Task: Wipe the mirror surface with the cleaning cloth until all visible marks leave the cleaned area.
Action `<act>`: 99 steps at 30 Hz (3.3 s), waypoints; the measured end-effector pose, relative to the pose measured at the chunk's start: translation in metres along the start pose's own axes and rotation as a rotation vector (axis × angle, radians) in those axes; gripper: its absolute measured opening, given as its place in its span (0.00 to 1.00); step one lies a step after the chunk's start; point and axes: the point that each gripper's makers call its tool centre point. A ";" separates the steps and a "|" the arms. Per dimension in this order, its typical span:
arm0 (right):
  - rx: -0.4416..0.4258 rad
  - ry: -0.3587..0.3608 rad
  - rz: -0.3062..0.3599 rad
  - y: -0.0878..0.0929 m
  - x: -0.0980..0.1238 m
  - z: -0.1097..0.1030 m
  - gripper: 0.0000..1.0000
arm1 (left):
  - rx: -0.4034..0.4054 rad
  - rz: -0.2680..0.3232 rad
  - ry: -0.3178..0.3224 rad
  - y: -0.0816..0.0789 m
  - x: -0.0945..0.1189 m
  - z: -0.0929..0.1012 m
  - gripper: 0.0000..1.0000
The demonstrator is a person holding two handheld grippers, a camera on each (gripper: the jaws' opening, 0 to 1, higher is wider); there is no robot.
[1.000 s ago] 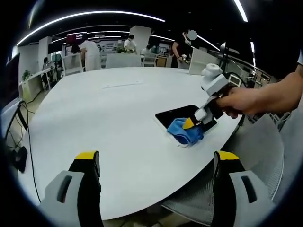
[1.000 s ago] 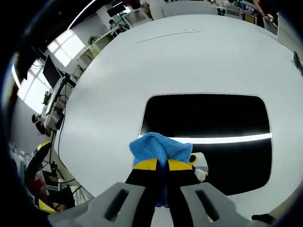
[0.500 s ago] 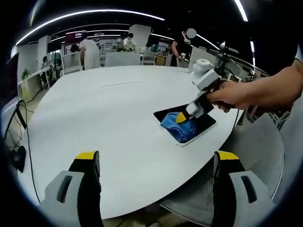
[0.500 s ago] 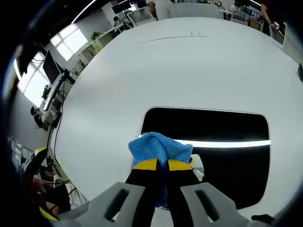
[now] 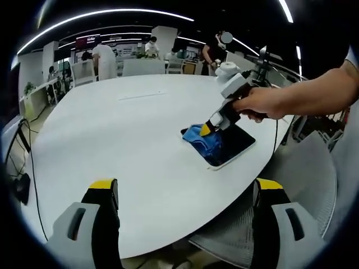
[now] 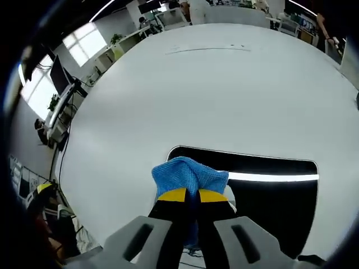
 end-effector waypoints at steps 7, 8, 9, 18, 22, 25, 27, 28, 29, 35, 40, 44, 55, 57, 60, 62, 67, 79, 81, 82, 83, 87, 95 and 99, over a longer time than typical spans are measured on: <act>0.013 0.000 0.008 -0.017 -0.009 0.000 0.00 | 0.005 -0.007 0.004 0.003 -0.003 0.001 0.99; 0.017 0.001 0.010 -0.019 -0.011 -0.001 0.00 | 0.006 -0.008 0.005 0.004 -0.003 0.001 0.99; 0.015 0.003 0.008 -0.023 -0.013 -0.001 0.00 | 0.007 -0.010 0.006 0.004 -0.003 0.001 0.99; 0.029 0.002 0.003 -0.035 -0.023 -0.001 0.00 | 0.005 -0.007 -0.001 0.000 -0.004 -0.002 0.99; 0.048 -0.018 0.013 -0.034 -0.022 0.000 0.00 | 0.006 -0.012 0.000 0.001 -0.007 -0.002 0.99; 0.026 -0.050 0.008 -0.031 -0.015 0.001 0.00 | 0.001 -0.015 0.006 0.000 -0.009 0.000 0.99; 0.034 -0.042 0.010 -0.029 -0.013 0.004 0.00 | 0.002 -0.030 0.012 0.001 -0.011 0.002 0.99; 0.042 -0.039 0.013 -0.029 -0.012 0.005 0.00 | 0.002 -0.032 0.013 0.001 -0.012 0.002 0.99; 0.039 -0.040 0.013 -0.028 -0.012 0.006 0.00 | -0.005 -0.031 0.015 0.000 -0.012 0.003 0.99; 0.031 -0.030 0.015 -0.026 -0.011 0.017 0.00 | -0.016 -0.028 0.020 -0.004 -0.012 0.007 0.99; 0.031 -0.023 0.023 -0.023 -0.008 0.025 0.00 | -0.014 -0.026 0.015 -0.004 -0.011 0.006 0.99; 0.028 -0.016 0.019 -0.024 -0.011 0.033 0.00 | 0.005 -0.028 0.019 -0.002 -0.012 0.009 0.99; 0.009 0.001 0.016 -0.020 -0.008 0.046 0.00 | -0.009 -0.023 0.021 -0.006 -0.013 0.012 0.99; 0.023 0.002 0.018 -0.019 -0.007 0.045 0.00 | -0.013 -0.023 0.016 -0.007 -0.012 0.012 0.99; 0.037 0.005 0.025 -0.021 -0.011 0.045 0.00 | -0.011 -0.023 0.013 -0.007 -0.010 0.012 0.99; 0.040 0.006 0.032 -0.020 -0.010 0.045 0.00 | -0.012 -0.021 0.010 -0.007 -0.009 0.011 0.99; 0.072 0.002 0.023 -0.004 0.003 0.042 0.00 | -0.010 -0.027 0.008 -0.004 -0.009 0.012 0.99; 0.082 -0.008 0.029 0.020 0.014 0.041 0.00 | -0.023 -0.029 0.020 -0.005 -0.013 0.015 0.99; 0.075 -0.012 0.027 0.026 0.017 0.040 0.00 | -0.029 -0.031 0.024 -0.006 -0.014 0.017 0.99; 0.075 -0.013 0.028 0.027 0.018 0.039 0.00 | -0.032 -0.032 0.026 -0.006 -0.014 0.018 0.99; 0.075 -0.013 0.030 0.028 0.018 0.039 0.00 | -0.035 -0.032 0.028 -0.006 -0.014 0.018 0.99; 0.078 -0.016 0.035 0.035 0.021 0.037 0.00 | -0.039 -0.037 0.036 -0.006 -0.016 0.020 0.99; 0.084 -0.024 0.045 0.048 0.027 0.035 0.00 | -0.047 -0.028 0.040 -0.008 -0.017 0.027 0.99; 0.093 -0.026 0.042 0.054 0.029 0.035 0.00 | -0.052 -0.032 0.040 -0.006 -0.017 0.029 0.99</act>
Point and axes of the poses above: the point that each gripper's makers call its tool centre point, and the gripper's own axes: x roughly backward along the fingers, z roughly to its right, y roughly out of its underside, and after that the axes turned 14 degrees about y, right-handed
